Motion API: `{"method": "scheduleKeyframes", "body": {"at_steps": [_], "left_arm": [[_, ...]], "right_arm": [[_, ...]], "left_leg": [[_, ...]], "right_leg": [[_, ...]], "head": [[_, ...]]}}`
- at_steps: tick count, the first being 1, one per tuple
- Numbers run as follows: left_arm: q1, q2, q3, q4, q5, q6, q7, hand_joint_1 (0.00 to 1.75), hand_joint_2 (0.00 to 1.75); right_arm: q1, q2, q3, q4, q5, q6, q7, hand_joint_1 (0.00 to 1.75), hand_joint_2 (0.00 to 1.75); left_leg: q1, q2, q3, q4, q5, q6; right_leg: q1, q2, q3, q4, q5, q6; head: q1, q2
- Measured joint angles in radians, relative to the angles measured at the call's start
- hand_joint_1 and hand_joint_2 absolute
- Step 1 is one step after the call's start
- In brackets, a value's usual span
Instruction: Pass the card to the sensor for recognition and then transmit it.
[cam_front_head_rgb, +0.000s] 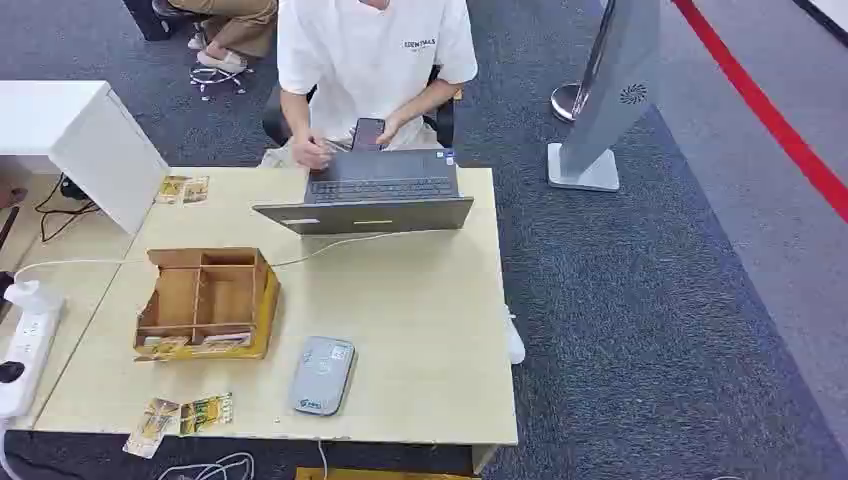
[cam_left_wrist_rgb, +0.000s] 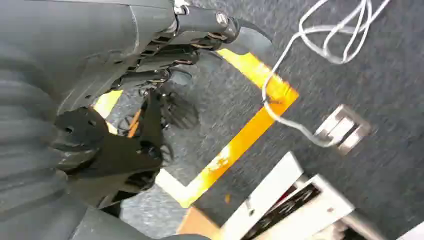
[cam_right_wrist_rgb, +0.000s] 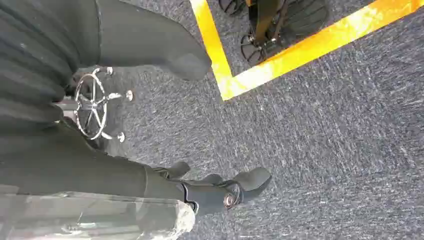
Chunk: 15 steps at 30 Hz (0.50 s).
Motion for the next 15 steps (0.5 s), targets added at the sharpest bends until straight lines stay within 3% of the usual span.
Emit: {"method": "scheduleKeyframes", "body": {"at_steps": [10,15], "left_arm": [[-0.003,0.006,0.049,-0.016,-0.05,-0.054,-0.053,0.0,1.75],[-0.003,-0.001,0.085,-0.015,-0.117,-0.02,-0.185,0.0,1.75]], "right_arm": [[-0.013,0.018,-0.066,0.016,0.044,-0.026,-0.006,0.0,1.75],[-0.015,0.024,-0.068,0.017,0.054,-0.035,-0.006,0.0,1.75]], "left_leg": [[0.0,0.0,0.0,0.0,0.0,0.0],[0.0,0.0,0.0,0.0,0.0,0.0]], "right_leg": [[0.0,0.0,0.0,0.0,0.0,0.0],[0.0,0.0,0.0,0.0,0.0,0.0]], "head": [[0.0,0.0],[0.0,0.0]]}}
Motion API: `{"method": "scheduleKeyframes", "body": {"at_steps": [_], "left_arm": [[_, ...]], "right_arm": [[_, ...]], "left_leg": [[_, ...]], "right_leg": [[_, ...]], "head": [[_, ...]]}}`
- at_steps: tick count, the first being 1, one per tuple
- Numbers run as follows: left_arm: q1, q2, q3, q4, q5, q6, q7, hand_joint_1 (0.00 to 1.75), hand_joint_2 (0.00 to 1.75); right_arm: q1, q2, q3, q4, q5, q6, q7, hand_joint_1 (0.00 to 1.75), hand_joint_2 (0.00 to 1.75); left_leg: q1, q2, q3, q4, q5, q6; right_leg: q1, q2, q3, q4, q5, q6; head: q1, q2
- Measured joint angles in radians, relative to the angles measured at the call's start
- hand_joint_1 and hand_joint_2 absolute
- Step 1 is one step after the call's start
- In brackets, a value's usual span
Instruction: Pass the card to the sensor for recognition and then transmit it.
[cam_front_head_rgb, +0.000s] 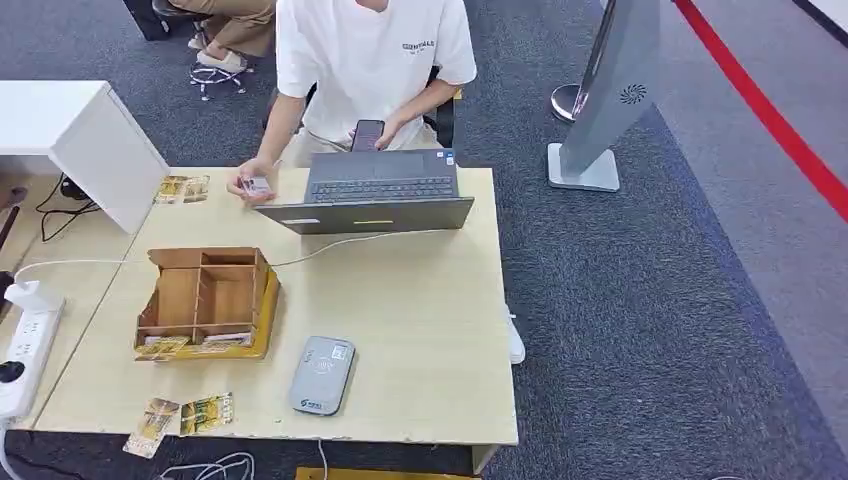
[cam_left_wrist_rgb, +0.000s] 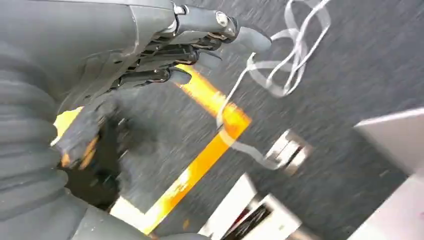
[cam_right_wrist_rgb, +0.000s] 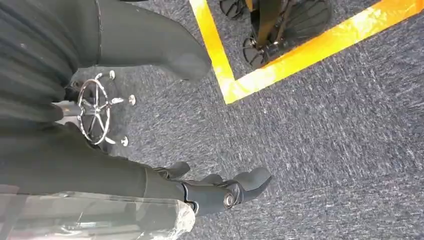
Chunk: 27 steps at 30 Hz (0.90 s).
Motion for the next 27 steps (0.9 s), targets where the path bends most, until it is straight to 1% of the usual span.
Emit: {"method": "scheduleKeyframes", "body": {"at_steps": [4,6,8,13,15,16,17,18,19,20,21,23,25,27], "left_arm": [[-0.009,0.0,0.031,0.0,-0.016,0.014,-0.136,0.0,1.75],[-0.023,0.002,0.058,0.001,-0.026,0.008,-0.18,0.0,1.75],[-0.033,0.002,0.085,0.004,-0.034,-0.005,-0.201,0.0,1.75],[-0.034,0.001,0.137,0.006,-0.06,-0.029,-0.223,0.0,1.75],[-0.033,0.0,0.154,0.006,-0.066,-0.034,-0.243,0.0,1.75],[-0.032,0.0,0.161,0.006,-0.039,-0.027,-0.26,0.0,1.75],[-0.025,0.0,0.169,0.0,0.036,-0.001,-0.286,0.0,1.75],[0.017,0.0,0.166,-0.046,0.141,0.059,-0.283,0.0,1.75],[0.051,-0.006,0.148,-0.125,0.228,0.12,-0.269,0.0,1.75],[0.105,-0.016,0.107,-0.228,0.3,0.188,-0.261,0.0,1.75],[0.141,-0.017,0.086,-0.275,0.311,0.208,-0.259,0.0,1.75],[0.199,-0.024,0.065,-0.379,0.321,0.219,-0.259,0.0,1.75],[0.218,-0.029,0.053,-0.445,0.325,0.221,-0.268,0.0,1.75],[0.225,-0.031,0.053,-0.493,0.332,0.21,-0.304,0.0,1.75]], "right_arm": [[-0.001,0.006,0.0,0.002,0.013,0.0,-0.006,0.0,1.75],[-0.002,0.008,0.0,0.004,0.024,0.003,-0.012,0.0,1.75],[-0.002,0.009,0.002,0.005,0.031,0.005,-0.015,0.0,1.75],[-0.002,0.01,0.005,0.005,0.038,0.01,-0.016,0.0,1.75],[-0.003,0.01,0.005,0.006,0.043,0.01,-0.016,0.0,1.75],[-0.003,0.01,0.005,0.006,0.027,0.007,-0.016,0.0,1.75],[-0.003,0.01,-0.001,0.006,-0.008,0.001,-0.019,0.0,1.75],[-0.004,0.01,-0.012,0.006,-0.04,-0.001,-0.023,0.0,1.75],[-0.003,0.01,-0.023,0.006,-0.056,-0.001,-0.026,0.0,1.75],[0.001,0.01,-0.032,0.005,-0.063,-0.001,-0.029,0.0,1.75],[0.005,0.01,-0.034,0.005,-0.063,-0.001,-0.031,0.0,1.75],[0.008,0.01,-0.046,0.004,-0.063,-0.001,-0.033,0.0,1.75],[0.005,0.01,-0.048,0.004,-0.061,0.0,-0.034,0.0,1.75],[0.003,0.01,-0.048,0.004,-0.054,0.002,-0.034,0.0,1.75]], "left_leg": [[0.0,0.0,0.0,0.0,0.0,0.0],[0.0,0.0,0.0,0.0,0.0,0.0],[0.0,0.0,0.001,0.0,0.0,0.0],[0.0,0.0,0.001,0.0,0.0,0.0],[0.0,0.001,0.001,0.0,0.0,0.0],[0.0,0.001,0.001,0.0,0.0,0.0],[0.0,0.001,0.0,0.0,0.0,0.0],[0.001,0.002,0.002,0.0,-0.001,-0.001],[0.001,0.003,0.003,0.0,-0.003,-0.002],[0.0,0.004,0.003,0.0,-0.003,-0.002],[0.0,0.004,0.003,0.0,-0.003,-0.002],[0.0,0.001,0.002,0.0,-0.003,-0.002],[0.0,0.0,0.001,0.0,-0.003,-0.001],[0.0,0.0,0.002,0.0,-0.003,-0.001]], "right_leg": [[0.0,0.0,0.0,0.0,0.0,0.0],[0.0,0.0,0.0,0.0,0.0,0.0],[0.0,0.0,0.0,0.0,0.0,0.0],[0.0,0.001,0.0,0.0,0.0,0.0],[0.0,0.001,0.0,0.0,0.0,0.0],[0.0,0.001,0.0,0.0,0.0,0.0],[0.0,0.001,0.001,0.0,0.0,0.0],[0.001,0.003,0.001,0.0,0.0,0.0],[0.001,0.005,0.001,0.0,0.0,0.0],[0.0,0.006,0.001,0.0,0.0,0.0],[0.0,0.005,0.001,0.0,0.0,0.0],[0.0,0.002,0.001,0.0,-0.002,0.001],[0.0,0.0,0.002,0.0,-0.002,0.001],[0.0,0.0,0.002,0.0,-0.002,0.001]], "head": [[0.0,0.0],[0.0,0.0],[0.0,0.0],[0.0,0.0],[0.0,0.0],[0.0,0.0],[0.0,0.0],[0.0,0.0],[0.001,0.0],[-0.001,0.0],[-0.002,0.0],[0.0,0.0],[0.0,0.0],[0.0,0.0]]}}
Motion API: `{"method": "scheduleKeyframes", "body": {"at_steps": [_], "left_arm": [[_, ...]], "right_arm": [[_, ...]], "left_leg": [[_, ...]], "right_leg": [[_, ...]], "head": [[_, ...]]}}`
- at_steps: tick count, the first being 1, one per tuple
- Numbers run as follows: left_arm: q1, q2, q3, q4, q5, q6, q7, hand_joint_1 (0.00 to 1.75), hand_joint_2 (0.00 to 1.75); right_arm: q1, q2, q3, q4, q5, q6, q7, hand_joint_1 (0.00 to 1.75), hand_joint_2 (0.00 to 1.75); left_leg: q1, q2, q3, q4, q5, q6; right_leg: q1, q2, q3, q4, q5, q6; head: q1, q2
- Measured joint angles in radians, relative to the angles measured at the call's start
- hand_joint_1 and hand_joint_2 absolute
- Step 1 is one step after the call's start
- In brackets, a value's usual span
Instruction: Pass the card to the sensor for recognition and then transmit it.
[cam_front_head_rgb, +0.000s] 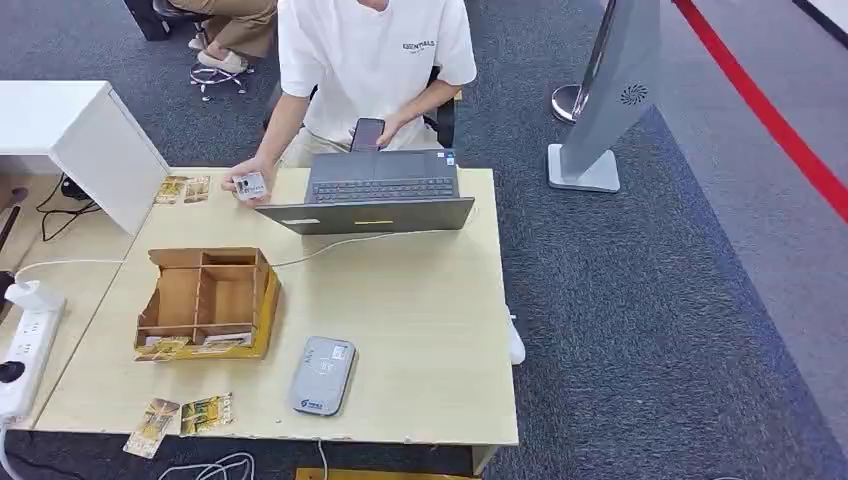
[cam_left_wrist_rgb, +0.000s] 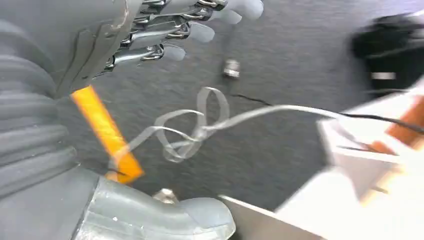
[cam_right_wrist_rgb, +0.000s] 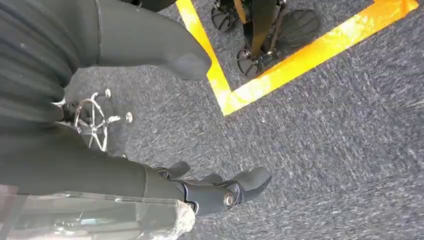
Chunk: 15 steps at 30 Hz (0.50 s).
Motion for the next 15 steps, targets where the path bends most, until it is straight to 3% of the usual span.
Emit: {"method": "scheduleKeyframes", "body": {"at_steps": [3,11,14,15], "left_arm": [[0.008,0.0,0.007,-0.064,0.001,-0.047,-0.048,0.0,1.75],[-0.015,0.002,0.137,-0.275,-0.103,-0.203,-0.059,0.0,1.75],[-0.075,0.002,0.224,-0.368,-0.27,-0.357,-0.059,0.0,1.75],[-0.118,0.005,0.296,-0.42,-0.387,-0.466,-0.059,0.0,1.75]], "right_arm": [[0.001,0.0,0.0,0.0,0.016,0.004,0.0,0.0,1.75],[0.001,-0.001,0.01,0.0,0.072,0.023,0.0,0.0,1.75],[0.001,-0.004,0.029,0.0,0.1,0.037,0.0,0.0,1.75],[0.0,-0.006,0.037,0.0,0.111,0.044,0.0,0.0,1.75]], "left_leg": [[0.0,0.0,0.0,0.0,0.002,0.0],[0.001,0.0,0.001,0.0,0.003,0.0],[0.001,-0.001,0.0,0.0,0.003,0.0],[0.001,-0.001,0.0,0.0,0.003,0.0]], "right_leg": [[0.0,0.0,0.0,0.0,0.001,0.0],[0.001,0.0,0.0,0.0,0.001,-0.001],[0.002,-0.001,0.0,0.0,0.001,-0.001],[0.001,-0.002,0.001,0.0,0.001,-0.001]], "head": [[0.0,0.0],[0.0,0.0],[0.001,0.0],[0.001,0.0]]}}
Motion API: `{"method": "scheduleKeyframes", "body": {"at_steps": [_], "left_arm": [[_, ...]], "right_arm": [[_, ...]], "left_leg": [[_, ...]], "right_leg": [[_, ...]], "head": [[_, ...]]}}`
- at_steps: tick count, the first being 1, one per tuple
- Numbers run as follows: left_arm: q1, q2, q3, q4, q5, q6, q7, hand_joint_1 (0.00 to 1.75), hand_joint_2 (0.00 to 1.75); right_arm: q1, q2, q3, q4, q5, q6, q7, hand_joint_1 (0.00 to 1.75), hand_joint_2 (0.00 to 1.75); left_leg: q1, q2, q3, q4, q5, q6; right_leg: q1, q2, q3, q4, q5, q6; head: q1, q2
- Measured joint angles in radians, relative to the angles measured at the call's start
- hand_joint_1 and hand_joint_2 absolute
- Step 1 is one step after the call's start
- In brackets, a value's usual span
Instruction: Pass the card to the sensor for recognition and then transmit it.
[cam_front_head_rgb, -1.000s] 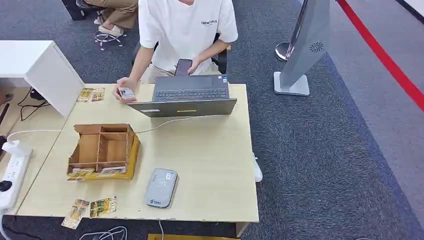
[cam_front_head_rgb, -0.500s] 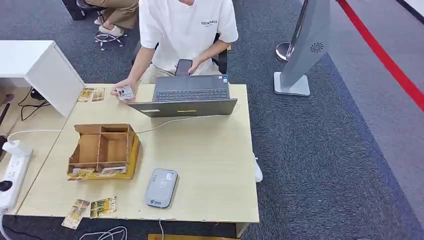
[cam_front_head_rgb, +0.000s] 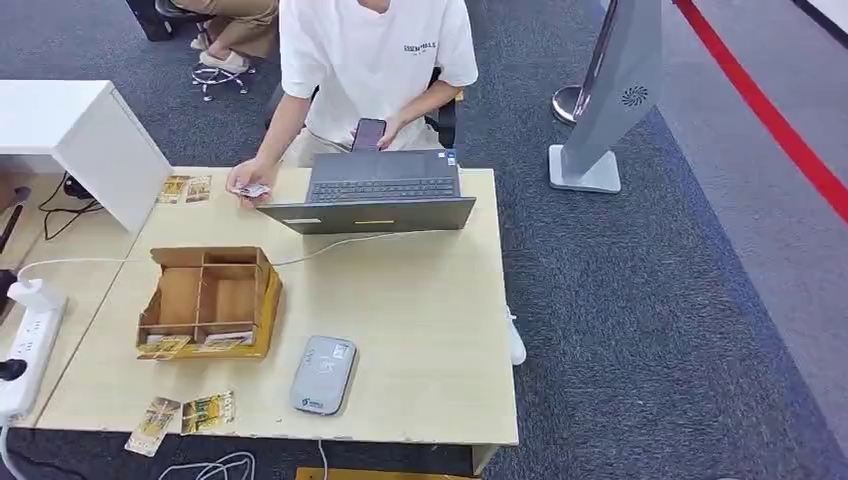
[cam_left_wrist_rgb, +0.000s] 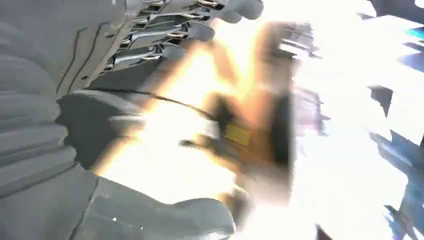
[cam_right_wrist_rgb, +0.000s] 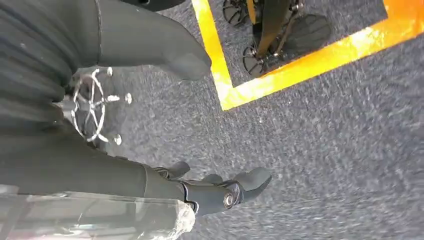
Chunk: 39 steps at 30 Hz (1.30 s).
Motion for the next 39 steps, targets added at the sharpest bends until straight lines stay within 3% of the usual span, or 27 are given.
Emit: {"method": "scheduleKeyframes", "body": {"at_steps": [2,3,4,5,6,7,8,10,12,15,18,21,25,35,36,39], "left_arm": [[-0.056,0.008,0.084,-0.079,-0.157,-0.066,0.0,0.0,1.75],[-0.069,0.019,0.104,-0.13,-0.243,-0.03,0.0,0.0,1.75],[-0.062,0.034,0.095,-0.184,-0.352,0.052,0.0,0.0,1.75],[-0.043,0.048,0.064,-0.228,-0.468,0.177,-0.002,0.0,1.75],[-0.029,0.07,0.006,-0.254,-0.549,0.293,-0.002,0.0,1.75],[-0.023,0.089,-0.069,-0.263,-0.639,0.449,-0.002,0.0,1.75],[-0.024,0.118,-0.158,-0.268,-0.687,0.524,0.012,0.0,1.75],[-0.042,0.18,-0.284,-0.261,-0.816,0.571,0.078,0.0,1.75],[-0.119,0.3,-0.346,-0.179,-1.089,0.565,0.24,0.0,1.75],[-0.281,0.459,-0.431,-0.002,-1.316,0.492,0.434,0.0,1.75],[-0.444,0.578,-0.53,0.182,-1.434,0.422,0.533,0.0,1.75],[-0.59,0.662,-0.619,0.352,-1.497,0.383,0.603,0.0,1.75],[-0.712,0.719,-0.706,0.516,-1.517,0.374,0.625,0.0,1.75],[-0.759,0.724,-0.784,0.566,-1.494,0.347,0.666,0.0,1.75],[-0.762,0.721,-0.789,0.566,-1.492,0.345,0.666,1.75,1.75],[-0.762,0.715,-0.8,0.566,-1.488,0.341,0.666,1.75,1.75]], "right_arm": [[0.0,-0.003,0.016,0.0,0.014,0.012,0.0,0.0,1.75],[0.0,-0.005,0.02,0.0,0.019,0.016,0.004,0.0,1.75],[-0.001,-0.007,0.024,0.0,0.023,0.019,0.009,0.0,1.75],[-0.001,-0.008,0.027,0.0,0.029,0.024,0.011,0.0,1.75],[-0.002,-0.008,0.031,0.0,0.029,0.027,0.013,0.0,1.75],[-0.002,-0.01,0.038,0.0,0.034,0.029,0.014,0.0,1.75],[-0.003,-0.011,0.042,0.0,0.039,0.032,0.015,0.0,1.75],[-0.008,-0.013,0.047,0.001,0.043,0.041,0.019,0.0,1.75],[-0.012,-0.015,0.056,0.001,0.048,0.054,0.034,0.0,1.75],[-0.017,-0.018,0.064,0.001,0.046,0.063,0.049,0.0,1.75],[-0.022,-0.022,0.064,0.001,0.041,0.065,0.055,0.0,1.75],[-0.021,-0.024,0.065,0.001,0.04,0.063,0.064,0.0,1.75],[-0.019,-0.028,0.065,0.001,0.03,0.061,0.067,0.0,1.75],[-0.015,-0.029,0.064,0.001,0.018,0.059,0.076,0.0,1.75],[-0.014,-0.029,0.064,0.001,0.017,0.059,0.076,0.0,1.75],[-0.014,-0.029,0.064,0.001,0.014,0.059,0.074,0.0,1.75]], "left_leg": [[0.0,0.001,0.001,0.0,0.0,0.0],[0.0,0.002,0.002,0.0,0.001,-0.001],[0.0,0.005,0.003,0.0,0.001,-0.001],[-0.001,0.008,0.005,0.0,0.0,-0.001],[-0.002,0.009,0.005,0.0,0.0,-0.001],[-0.002,0.008,0.004,0.0,0.0,-0.001],[-0.002,0.006,0.004,0.0,0.0,-0.001],[-0.001,0.004,0.003,0.0,0.0,-0.001],[-0.001,0.002,0.003,0.0,0.003,-0.003],[0.001,-0.001,0.001,0.0,0.008,-0.005],[0.002,0.0,-0.002,0.0,0.012,-0.008],[0.002,0.003,-0.003,0.0,0.014,-0.008],[0.001,0.005,-0.003,0.0,0.014,-0.008],[0.001,0.005,-0.006,0.0,0.013,-0.007],[0.001,0.005,-0.007,0.0,0.013,-0.007],[0.001,0.005,-0.007,0.0,0.013,-0.007]], "right_leg": [[0.0,0.001,0.0,0.0,0.001,-0.002],[0.0,0.002,-0.001,0.0,0.002,-0.002],[0.0,0.006,-0.002,0.0,0.002,-0.002],[0.0,0.009,-0.003,0.0,0.002,-0.002],[0.0,0.011,-0.003,0.0,0.002,-0.002],[0.0,0.01,-0.003,0.0,0.002,-0.002],[-0.001,0.007,-0.001,0.0,0.002,-0.001],[-0.001,0.004,-0.001,0.0,0.002,-0.001],[-0.001,0.002,-0.001,0.0,0.003,-0.002],[0.001,-0.001,-0.003,0.0,0.006,-0.005],[0.002,0.0,-0.005,0.001,0.011,-0.009],[0.002,0.003,-0.007,0.002,0.014,-0.009],[0.001,0.006,-0.009,0.002,0.014,-0.008],[0.001,0.006,-0.012,0.001,0.014,-0.008],[0.001,0.006,-0.012,0.001,0.014,-0.008],[0.001,0.006,-0.012,0.001,0.014,-0.008]], "head": [[0.0,0.0],[-0.001,0.0],[0.0,0.0],[0.002,0.0],[0.0,0.0],[-0.004,0.0],[-0.003,0.0],[0.0,0.0],[0.002,0.0],[0.0,0.0],[-0.001,0.0],[-0.002,0.0],[-0.002,0.0],[-0.001,0.0],[-0.001,0.0],[-0.001,0.0]]}}
